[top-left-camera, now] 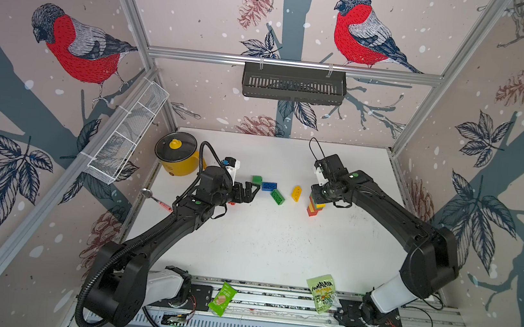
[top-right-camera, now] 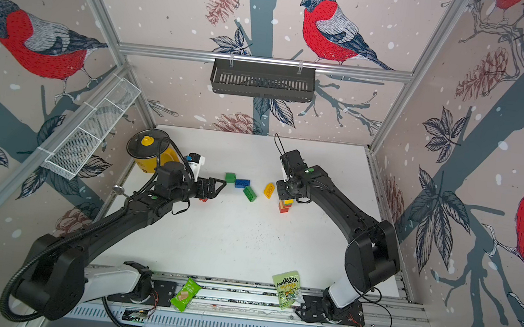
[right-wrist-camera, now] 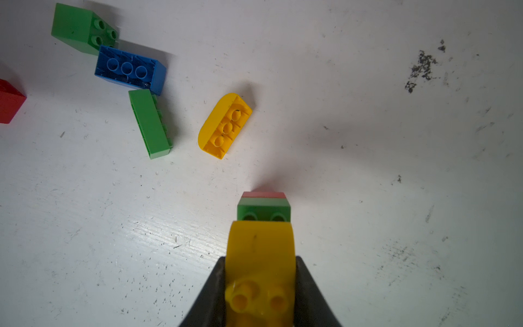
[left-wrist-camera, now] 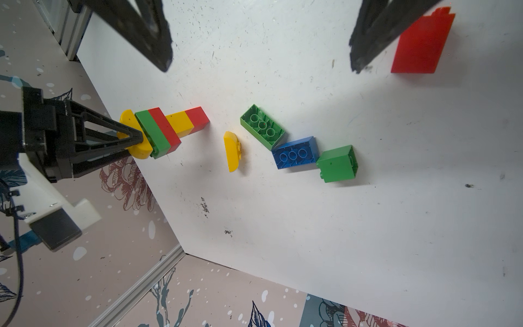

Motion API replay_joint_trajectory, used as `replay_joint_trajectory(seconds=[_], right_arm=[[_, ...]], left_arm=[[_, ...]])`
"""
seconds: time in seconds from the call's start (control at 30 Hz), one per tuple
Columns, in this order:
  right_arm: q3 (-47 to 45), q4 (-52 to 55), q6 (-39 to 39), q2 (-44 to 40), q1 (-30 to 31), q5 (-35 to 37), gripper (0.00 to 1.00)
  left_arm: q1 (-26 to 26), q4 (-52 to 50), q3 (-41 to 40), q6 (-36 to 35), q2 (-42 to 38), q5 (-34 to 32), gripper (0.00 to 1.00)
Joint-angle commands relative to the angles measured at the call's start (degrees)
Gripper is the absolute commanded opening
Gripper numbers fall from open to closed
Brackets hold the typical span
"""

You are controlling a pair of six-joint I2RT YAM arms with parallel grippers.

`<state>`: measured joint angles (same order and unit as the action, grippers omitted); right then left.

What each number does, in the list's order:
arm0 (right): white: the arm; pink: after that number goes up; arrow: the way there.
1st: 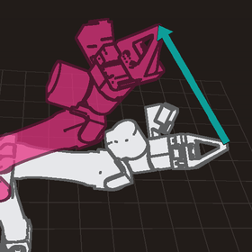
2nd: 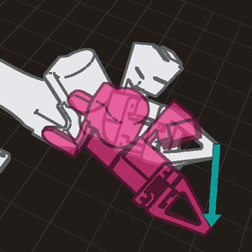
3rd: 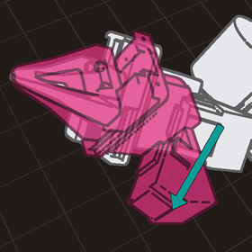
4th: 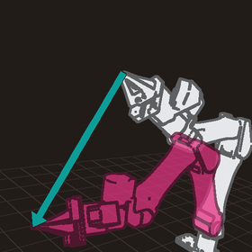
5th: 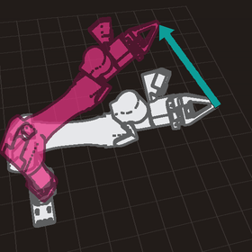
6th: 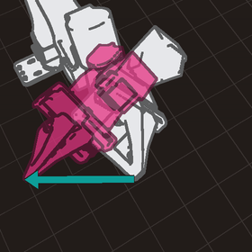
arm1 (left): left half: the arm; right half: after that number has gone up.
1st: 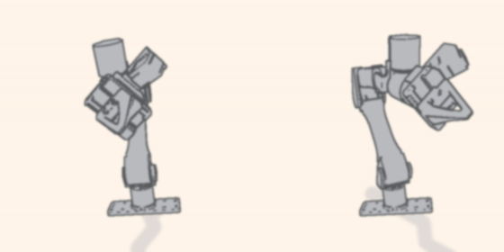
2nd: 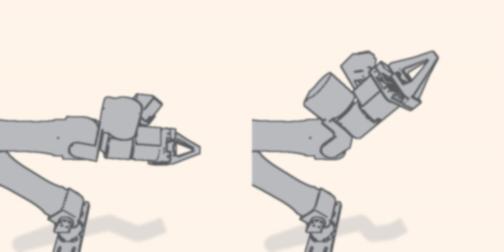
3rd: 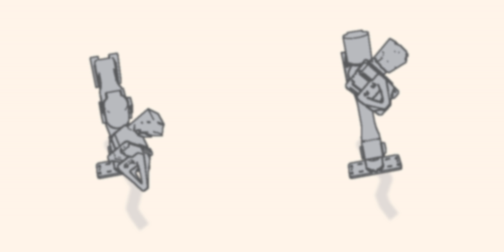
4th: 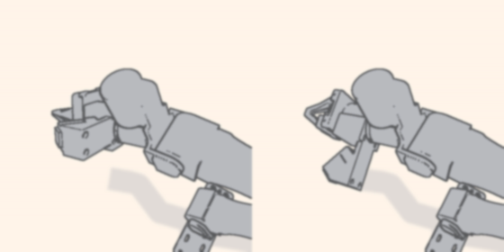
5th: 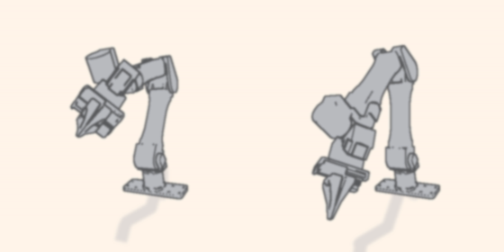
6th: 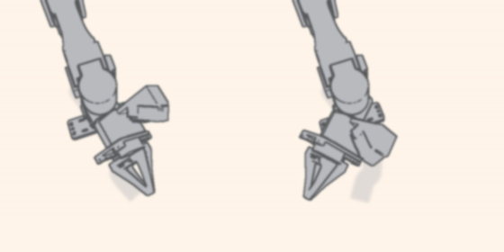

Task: Assemble an ice cream with lego
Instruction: Assemble the lego brick with the lego brick.

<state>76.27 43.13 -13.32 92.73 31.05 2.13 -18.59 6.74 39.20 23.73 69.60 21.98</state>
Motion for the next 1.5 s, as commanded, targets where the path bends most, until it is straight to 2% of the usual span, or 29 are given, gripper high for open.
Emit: replay_joint_trajectory(seconds=[0.0,0.37,0.47,0.63,0.77,1.03,1.47], right_arm=[[-0.1,-0.7,0.7,0.3,0.0,1.0,0.24],[0.3,-0.8,1.1,1.1,-0.8,0.2,0.31],[0.5,-0.6,0.8,1.3,-0.9,0.1,0.39],[0.8,-0.4,0.6,1.4,-0.8,0.5,0.46],[2.3,0.4,0.1,0.8,-0.7,2.0,0.55],[3.7,1.8,-2.7,-2.0,2.7,8.1,0.56],[1.2,0.5,-3.5,-0.4,2.6,7.0,0.46]], left_arm=[[0.0,0.2,0.0,-0.9,-0.2,-0.2,0.97],[0.0,0.3,-0.4,-0.8,-0.5,-0.4,0.97],[0.0,0.0,-0.4,-0.9,-0.5,-0.5,0.97],[0.0,-0.2,-0.4,-1.1,-0.8,-0.8,0.97],[0.0,-0.3,-0.7,-1.1,-1.2,-0.9,0.97],[0.0,-0.4,-0.7,-1.0,-1.9,-1.5,0.97],[-0.1,-0.5,-1.1,-1.1,-1.7,-1.3,0.97]])
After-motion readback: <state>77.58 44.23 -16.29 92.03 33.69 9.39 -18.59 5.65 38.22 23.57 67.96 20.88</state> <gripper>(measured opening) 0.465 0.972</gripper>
